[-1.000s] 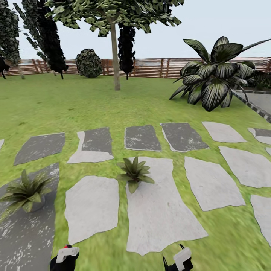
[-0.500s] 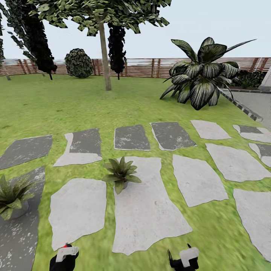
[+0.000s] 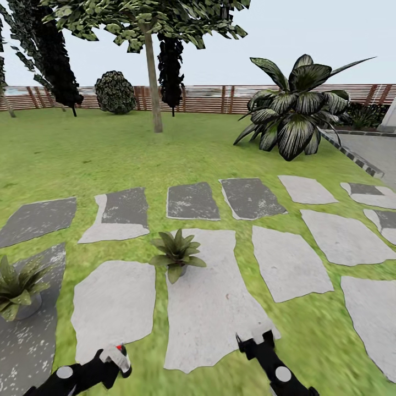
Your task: Pick up the pesticide atomizer in the garden and spray insectifuge to fully cover both potted plants in the garden.
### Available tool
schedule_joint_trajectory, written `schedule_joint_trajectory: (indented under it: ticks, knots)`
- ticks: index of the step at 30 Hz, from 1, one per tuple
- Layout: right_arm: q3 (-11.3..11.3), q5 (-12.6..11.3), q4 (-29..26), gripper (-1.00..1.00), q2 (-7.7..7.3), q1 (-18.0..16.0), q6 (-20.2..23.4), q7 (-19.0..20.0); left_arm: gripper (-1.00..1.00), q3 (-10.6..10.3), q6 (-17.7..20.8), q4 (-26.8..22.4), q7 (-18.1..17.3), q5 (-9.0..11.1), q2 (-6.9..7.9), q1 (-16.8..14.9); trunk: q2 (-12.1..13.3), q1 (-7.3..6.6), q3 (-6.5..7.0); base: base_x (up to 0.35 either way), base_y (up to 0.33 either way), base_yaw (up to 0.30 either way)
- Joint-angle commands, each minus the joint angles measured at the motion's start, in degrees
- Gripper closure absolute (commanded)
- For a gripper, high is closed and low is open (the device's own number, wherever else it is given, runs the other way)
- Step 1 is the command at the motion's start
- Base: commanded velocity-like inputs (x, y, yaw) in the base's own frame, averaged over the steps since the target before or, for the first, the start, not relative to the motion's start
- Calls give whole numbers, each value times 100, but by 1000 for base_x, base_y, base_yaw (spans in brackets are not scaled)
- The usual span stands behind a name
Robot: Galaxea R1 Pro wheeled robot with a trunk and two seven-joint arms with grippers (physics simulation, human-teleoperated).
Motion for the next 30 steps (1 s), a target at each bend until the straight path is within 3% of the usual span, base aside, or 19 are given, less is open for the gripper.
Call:
schedule_joint_trajectory:
  ticks: [1, 2, 4, 5, 6, 7, 10, 11, 13, 15, 16, 17, 20, 23, 24, 26, 30]
  knots:
    - [-8, 48, -41, -100, -53, -10, 3, 183, 100, 11, 116, -85, -294, -165, -2, -61, -2, -1, -5, 0, 0, 0]
    - [-8, 53, -138, -100, -137, -19, 20, 546, 100, 7, 377, -253, -763, -404, -9, -159, -2, -1, -5, 0, 0, 0]
    - [-4, 62, -220, -100, -175, -23, 27, 942, 100, 9, 589, -433, -1168, -700, -24, -242, -2, -1, -5, 0, 0, 0]
    - [9, 75, -386, -100, -195, -33, 31, 1359, 100, 10, 866, -725, -1709, -1137, -75, -297, -2, -1, -5, 0, 0, 0]
    - [15, 95, -438, -100, -197, -37, 31, 1418, 100, 10, 952, -808, -1841, -1262, -85, -304, -2, -1, -5, 0, 0, 0]
    - [29, 149, -474, -100, -201, -39, 31, 1459, 100, 11, 1027, -876, -1944, -1369, -91, -308, -2, -1, -5, 0, 0, 0]
    - [224, 846, -539, -100, -199, -42, 41, 1521, 100, 9, 1170, -1064, -2106, -1625, -107, -323, -2, -1, -5, 0, 0, 0]
    - [297, 1211, -549, -100, -181, -47, 45, 1531, 100, 6, 1189, -1110, -2133, -1715, -118, -332, -2, -1, -5, 0, 0, 0]
    - [346, 1594, -561, -100, -149, -55, 54, 1565, 100, 3, 1202, -1141, -2211, -1903, -149, -346, -2, -1, -5, 0, 0, 0]
    - [369, 1840, -595, -100, -103, -206, 99, 1967, 100, 2, 1214, -1156, -2412, -2231, -256, -397, -2, -1, -5, 0, 0, 0]
    - [373, 1887, -616, -100, -89, -329, 165, 2280, 100, 4, 1221, -1158, -2502, -2375, -302, -434, -2, -1, -5, 0, 0, 0]
    - [376, 1931, -637, -100, -75, -530, 331, 2832, 100, 7, 1231, -1161, -2613, -2582, -367, -474, -2, -1, -5, 0, 0, 0]
    - [380, 1965, -708, -100, -57, -933, 810, 3681, 100, 7, 1241, -1162, -2730, -2953, -505, -537, -2, -1, -5, 0, 0, 0]
    - [386, 1969, -801, -100, -43, -1029, 935, 3842, 100, 10, 1242, -1163, -2759, -3063, -541, -623, -2, -1, -5, 0, 0, 0]
    - [387, 1969, -817, 100, -32, -1041, 950, 3866, 100, 10, 1247, -1163, -2766, -3078, -555, -648, -2, -1, -5, 0, 0, 0]
    - [392, 1969, -826, 100, -23, -1049, 958, 3886, 100, 7, 1252, -1163, -2806, -3123, -593, -671, -2, -1, -5, 0, 0, 0]
    - [399, 1998, -837, 100, -16, -1059, 969, 4028, 100, 9, 1311, -1163, -2909, -3494, -790, -764, -2, -1, -5, 0, 0, 0]
